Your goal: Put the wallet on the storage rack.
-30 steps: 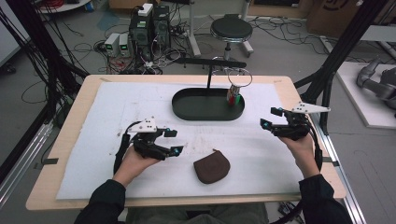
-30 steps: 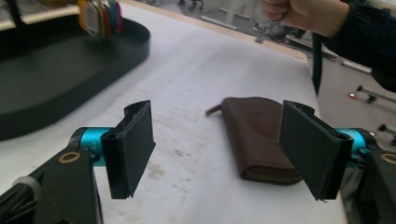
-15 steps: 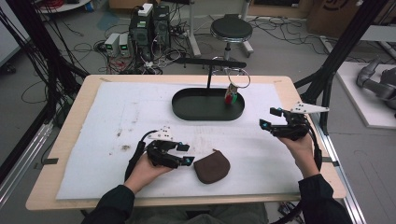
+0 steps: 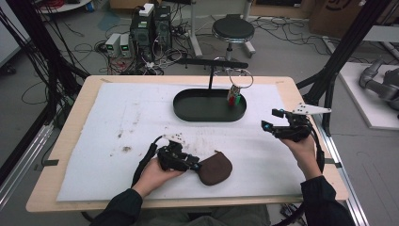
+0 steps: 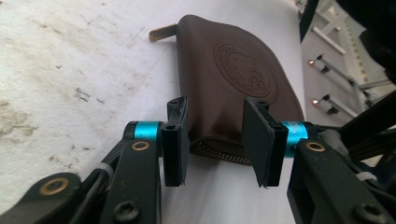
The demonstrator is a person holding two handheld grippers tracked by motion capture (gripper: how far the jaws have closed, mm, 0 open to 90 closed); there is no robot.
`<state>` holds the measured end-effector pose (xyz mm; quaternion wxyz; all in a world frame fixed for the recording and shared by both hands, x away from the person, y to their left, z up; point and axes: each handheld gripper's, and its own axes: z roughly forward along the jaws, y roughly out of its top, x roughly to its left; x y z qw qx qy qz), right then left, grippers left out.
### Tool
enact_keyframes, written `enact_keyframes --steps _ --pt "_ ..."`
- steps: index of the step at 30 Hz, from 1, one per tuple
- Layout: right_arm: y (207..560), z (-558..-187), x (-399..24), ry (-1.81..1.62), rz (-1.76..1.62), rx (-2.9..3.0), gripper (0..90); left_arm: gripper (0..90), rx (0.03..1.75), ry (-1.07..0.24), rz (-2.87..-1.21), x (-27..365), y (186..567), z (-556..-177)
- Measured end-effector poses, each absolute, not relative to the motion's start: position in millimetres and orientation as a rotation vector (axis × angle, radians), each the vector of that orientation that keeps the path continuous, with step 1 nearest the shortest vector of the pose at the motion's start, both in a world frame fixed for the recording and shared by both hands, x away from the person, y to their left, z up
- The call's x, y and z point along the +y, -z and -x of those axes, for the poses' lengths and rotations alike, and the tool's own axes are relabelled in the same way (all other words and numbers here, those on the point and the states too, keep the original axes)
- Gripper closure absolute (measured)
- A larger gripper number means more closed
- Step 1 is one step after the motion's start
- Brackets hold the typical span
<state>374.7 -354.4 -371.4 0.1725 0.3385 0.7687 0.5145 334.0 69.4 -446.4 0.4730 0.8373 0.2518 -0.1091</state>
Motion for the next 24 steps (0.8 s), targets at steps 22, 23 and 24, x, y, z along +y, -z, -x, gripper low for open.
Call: enact_keyframes --steps 22,23,24 --pt "371 -374 -355 -1.469 -0.952 2.188 24.7 77.3 0.477 0.013 -2.041 66 421 -330" --pt "371 -374 -354 -1.471 -0.948 2.185 24.8 77.5 0.464 -0.01 -2.036 67 418 -329" --pt "370 -374 -354 -1.472 -0.942 2.186 24.9 77.6 0.464 -0.01 -2.036 67 418 -329"
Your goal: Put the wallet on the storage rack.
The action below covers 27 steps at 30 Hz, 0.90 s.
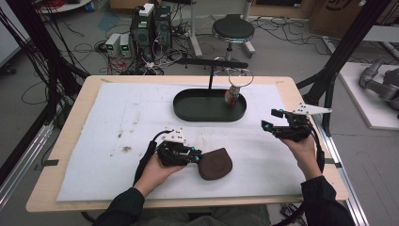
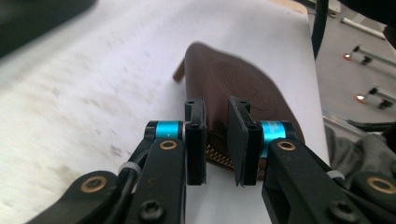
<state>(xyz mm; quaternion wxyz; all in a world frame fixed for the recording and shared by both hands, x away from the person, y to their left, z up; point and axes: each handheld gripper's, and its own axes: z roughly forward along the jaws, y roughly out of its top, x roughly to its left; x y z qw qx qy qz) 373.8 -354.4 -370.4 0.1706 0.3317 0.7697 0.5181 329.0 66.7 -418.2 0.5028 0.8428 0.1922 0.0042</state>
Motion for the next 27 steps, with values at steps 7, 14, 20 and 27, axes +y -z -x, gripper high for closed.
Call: enact_keyframes --steps 7,14,20,27 --pt "370 -373 -354 -1.484 -0.941 2.189 25.0 78.1 0.358 -0.177 -2.015 70 398 -326" --pt "370 -373 -349 -1.5 -0.915 2.207 25.0 78.4 0.245 -0.251 -2.016 70 391 -323" --pt "371 -372 -342 -1.539 -0.879 2.246 25.0 78.4 0.164 -0.29 -2.021 71 391 -318" --pt "373 -372 -329 -1.642 -0.803 2.307 25.0 78.6 0.07 -0.292 -2.008 77 394 -314"
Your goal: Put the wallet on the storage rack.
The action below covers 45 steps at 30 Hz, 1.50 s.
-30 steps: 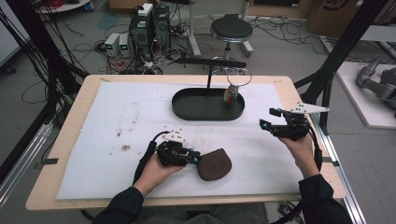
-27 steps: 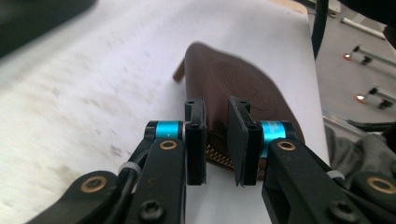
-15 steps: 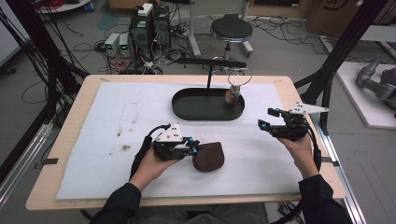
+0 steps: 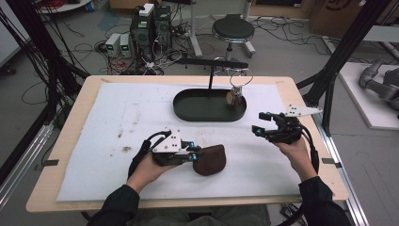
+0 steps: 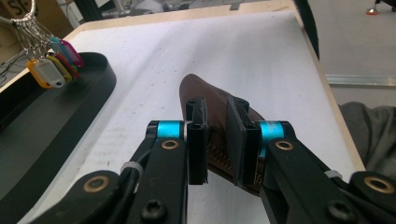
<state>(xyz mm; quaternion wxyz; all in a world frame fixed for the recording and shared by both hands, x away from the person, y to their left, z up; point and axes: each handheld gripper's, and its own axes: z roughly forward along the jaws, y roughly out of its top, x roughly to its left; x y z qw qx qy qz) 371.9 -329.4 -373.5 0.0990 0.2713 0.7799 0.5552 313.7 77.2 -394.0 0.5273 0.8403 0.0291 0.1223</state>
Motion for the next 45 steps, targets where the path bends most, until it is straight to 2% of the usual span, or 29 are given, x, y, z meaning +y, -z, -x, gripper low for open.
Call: enact_keyframes --steps 9,17,24,31,35,45 --pt "383 -371 -301 -1.654 -0.703 2.425 24.9 79.0 0.033 -0.282 -1.994 80 395 -312" --pt "402 -371 -257 -1.62 -0.598 2.604 25.0 79.0 0.003 -0.288 -1.989 80 395 -312" --pt "411 -371 -240 -1.64 -0.531 2.673 25.2 79.1 -0.016 -0.29 -1.984 81 396 -311" --pt "419 -370 -232 -1.623 -0.487 2.783 33.9 79.1 -0.05 -0.305 -1.978 80 396 -309" --pt "421 -369 -229 -1.618 -0.425 2.842 47.0 79.0 -0.049 -0.303 -1.976 81 396 -310" --pt "420 -368 -233 -1.625 -0.384 2.835 57.1 77.9 -0.036 -0.302 -1.972 82 397 -310"
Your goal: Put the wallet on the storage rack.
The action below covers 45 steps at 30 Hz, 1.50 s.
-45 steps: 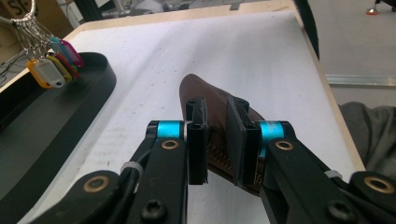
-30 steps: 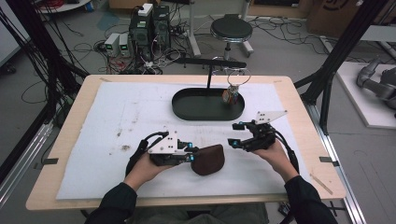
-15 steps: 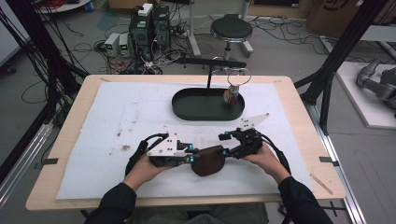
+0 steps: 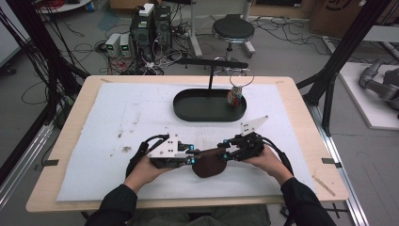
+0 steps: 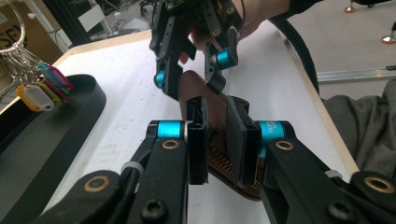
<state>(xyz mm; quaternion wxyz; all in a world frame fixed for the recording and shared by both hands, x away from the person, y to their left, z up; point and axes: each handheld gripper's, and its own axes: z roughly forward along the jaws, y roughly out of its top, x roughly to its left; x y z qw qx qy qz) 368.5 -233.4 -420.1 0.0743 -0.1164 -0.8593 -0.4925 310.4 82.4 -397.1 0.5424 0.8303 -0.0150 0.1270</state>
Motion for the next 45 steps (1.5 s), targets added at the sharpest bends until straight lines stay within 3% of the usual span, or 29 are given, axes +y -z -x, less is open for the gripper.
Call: enact_keyframes --steps 5,13,21,37,45 --pt "415 -366 -239 1.52 0.306 -2.561 69.9 75.8 0.018 -0.29 -1.941 86 397 -313" --pt "408 -365 -247 1.587 0.307 -2.586 72.0 46.1 0.161 -0.261 -1.935 85 398 -317" --pt "392 -362 -263 1.718 0.315 -2.576 72.1 33.3 0.291 -0.17 -1.896 84 399 -329" --pt "382 -357 -264 1.752 0.237 -2.584 72.1 29.4 0.322 0.01 -1.857 68 401 -341" --pt "381 -357 -264 1.765 0.221 -2.582 72.1 41.8 0.303 0.05 -1.86 65 404 -343"
